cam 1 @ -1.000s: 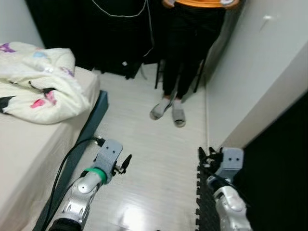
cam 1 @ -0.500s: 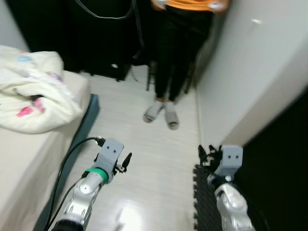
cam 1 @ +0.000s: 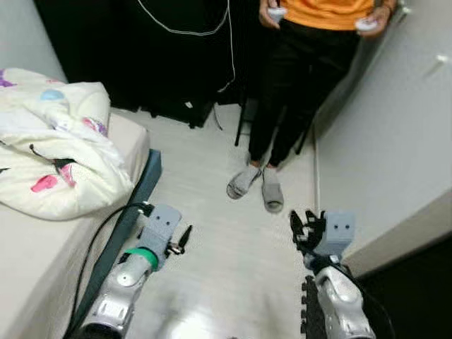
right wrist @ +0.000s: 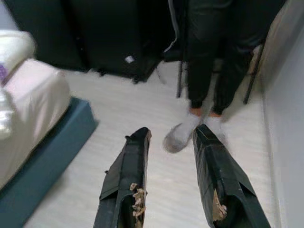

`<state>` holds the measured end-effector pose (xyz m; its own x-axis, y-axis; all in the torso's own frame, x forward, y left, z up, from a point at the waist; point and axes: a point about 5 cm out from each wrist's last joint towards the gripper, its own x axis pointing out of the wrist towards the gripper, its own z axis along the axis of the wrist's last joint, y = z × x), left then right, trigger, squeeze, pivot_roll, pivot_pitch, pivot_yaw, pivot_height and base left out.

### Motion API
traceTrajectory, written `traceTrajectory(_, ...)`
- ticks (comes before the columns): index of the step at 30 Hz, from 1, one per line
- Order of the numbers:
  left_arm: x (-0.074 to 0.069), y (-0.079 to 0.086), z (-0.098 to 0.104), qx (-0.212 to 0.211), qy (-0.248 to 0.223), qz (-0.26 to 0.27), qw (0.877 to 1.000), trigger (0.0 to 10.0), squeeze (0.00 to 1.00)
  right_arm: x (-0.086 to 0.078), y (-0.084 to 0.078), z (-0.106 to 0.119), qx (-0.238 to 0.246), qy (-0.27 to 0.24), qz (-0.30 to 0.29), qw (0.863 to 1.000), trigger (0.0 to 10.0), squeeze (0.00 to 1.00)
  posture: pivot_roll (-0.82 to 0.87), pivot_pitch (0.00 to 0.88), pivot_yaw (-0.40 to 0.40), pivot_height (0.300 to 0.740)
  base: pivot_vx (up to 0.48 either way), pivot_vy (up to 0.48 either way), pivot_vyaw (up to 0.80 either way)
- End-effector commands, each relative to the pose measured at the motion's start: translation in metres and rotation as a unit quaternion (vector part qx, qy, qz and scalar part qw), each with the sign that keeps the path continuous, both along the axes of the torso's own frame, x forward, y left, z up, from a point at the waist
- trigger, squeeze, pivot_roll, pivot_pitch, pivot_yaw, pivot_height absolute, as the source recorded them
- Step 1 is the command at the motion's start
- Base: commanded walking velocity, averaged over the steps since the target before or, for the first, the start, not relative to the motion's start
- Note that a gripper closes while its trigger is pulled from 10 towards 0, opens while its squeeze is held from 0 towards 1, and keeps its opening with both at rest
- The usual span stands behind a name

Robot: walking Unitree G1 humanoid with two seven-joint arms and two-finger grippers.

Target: Clean up the room

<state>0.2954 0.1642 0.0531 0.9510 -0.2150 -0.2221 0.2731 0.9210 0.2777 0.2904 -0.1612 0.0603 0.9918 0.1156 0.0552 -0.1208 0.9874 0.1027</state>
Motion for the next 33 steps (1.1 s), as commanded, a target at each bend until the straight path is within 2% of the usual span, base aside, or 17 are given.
traceTrajectory(1, -0.002, -0.0072, -0.0039, 0.0, 0.008, -0.01, 1.0, 10.0, 0.0, -0.007, -0.009, -0.0106, 0.0, 0.026, -0.013, 1.0, 10.0, 0.0, 0.03, 0.11, 0.007, 0.74, 0.428, 0.0, -0.8)
traceTrajectory(12, 0.0023, -0.013, -0.002, 0.0, 0.007, -0.018, 1.0, 10.0, 0.0, -0.0072, -0.011, -0.0103, -0.004, 0.028, -0.018, 0.999, 10.0, 0.0, 0.02, 0.108, 0.011, 0.74, 0.43, 0.0, -0.75)
traceTrajectory(22, 0.003, -0.0156, -0.0033, 0.0, 0.008, -0.022, 1.0, 10.0, 0.0, -0.0047, -0.0116, -0.0095, -0.009, 0.034, -0.021, 0.999, 10.0, 0.0, 0.01, 0.1, 0.008, 0.74, 0.429, 0.0, 0.0)
traceTrajectory(33, 0.0027, -0.0154, -0.0067, 0.004, 0.012, -0.023, 1.0, 10.0, 0.0, -0.0053, -0.0163, -0.0137, 0.021, 0.052, -0.04, 0.998, 10.0, 0.0, 0.01, 0.094, 0.005, 0.74, 0.427, 0.0, 0.0)
